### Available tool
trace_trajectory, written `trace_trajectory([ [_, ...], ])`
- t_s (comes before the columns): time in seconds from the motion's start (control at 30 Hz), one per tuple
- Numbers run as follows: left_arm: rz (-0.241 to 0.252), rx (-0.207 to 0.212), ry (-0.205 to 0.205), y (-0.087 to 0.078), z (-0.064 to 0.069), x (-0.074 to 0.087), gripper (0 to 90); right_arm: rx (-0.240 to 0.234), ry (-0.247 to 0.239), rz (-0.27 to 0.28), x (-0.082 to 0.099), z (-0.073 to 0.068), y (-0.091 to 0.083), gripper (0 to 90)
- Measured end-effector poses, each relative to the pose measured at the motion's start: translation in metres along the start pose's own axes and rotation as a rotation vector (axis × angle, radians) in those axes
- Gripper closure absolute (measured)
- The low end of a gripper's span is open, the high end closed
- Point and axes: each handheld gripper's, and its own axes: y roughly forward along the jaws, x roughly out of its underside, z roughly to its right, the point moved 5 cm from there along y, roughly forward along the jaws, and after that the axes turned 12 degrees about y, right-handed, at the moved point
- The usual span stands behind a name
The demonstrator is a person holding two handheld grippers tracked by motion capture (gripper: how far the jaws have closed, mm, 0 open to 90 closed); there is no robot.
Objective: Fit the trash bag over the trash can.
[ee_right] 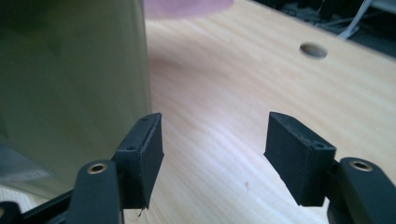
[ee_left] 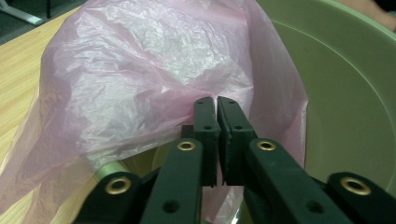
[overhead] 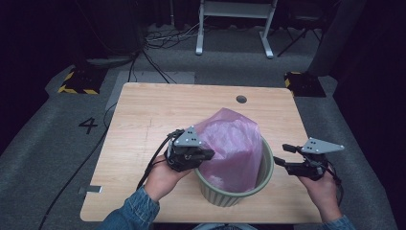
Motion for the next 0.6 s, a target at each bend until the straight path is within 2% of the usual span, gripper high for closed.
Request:
trace_trajectory([
  [0.03,0.003,-0.007,0.002,0.0,0.0,0.0,79.2,-0.001,-0.013,0.009,-0.009,-0.003,-0.005,36.4],
  [0.07,0.011,-0.014,0.004,-0.001,0.001,-0.001,79.2,-0.001,-0.013,0.009,-0.009,-0.003,-0.005,36.4],
  [0.13,0.046,-0.047,-0.002,-0.007,0.003,-0.002,59.4,-0.016,-0.017,0.023,-0.025,-0.007,-0.013,36.2],
  [0.17,0.046,-0.047,-0.002,-0.007,0.003,-0.002,55.9,-0.016,-0.017,0.023,-0.025,-0.007,-0.013,36.2],
  [0.2,0.064,-0.083,0.009,-0.013,0.005,-0.002,51.5,-0.023,-0.019,0.029,-0.033,-0.009,-0.015,36.2],
  [0.23,0.064,-0.083,0.009,-0.013,0.005,-0.002,48.9,-0.023,-0.019,0.029,-0.033,-0.009,-0.015,36.2],
  [0.27,0.076,-0.1,0.01,-0.017,0.006,-0.002,46.4,-0.03,-0.02,0.032,-0.042,-0.01,-0.017,36.1],
  [0.33,0.102,-0.112,0.008,-0.024,0.007,-0.002,45.8,-0.035,-0.022,0.035,-0.046,-0.011,-0.017,36.1],
  [0.37,0.115,-0.12,0.004,-0.029,0.008,-0.001,44.6,-0.048,-0.024,0.041,-0.054,-0.013,-0.018,36.1],
  [0.47,0.135,-0.174,0.0,-0.044,0.006,0.003,44.6,-0.053,-0.025,0.039,-0.061,-0.016,-0.017,36.1],
  [0.5,0.145,-0.2,-0.017,-0.054,0.003,0.01,44.4,-0.061,-0.033,0.039,-0.069,-0.018,-0.016,36.0],
  [0.6,0.146,-0.222,-0.039,-0.062,0.0,0.018,43.7,-0.076,-0.032,0.041,-0.075,-0.021,-0.015,35.9],
])
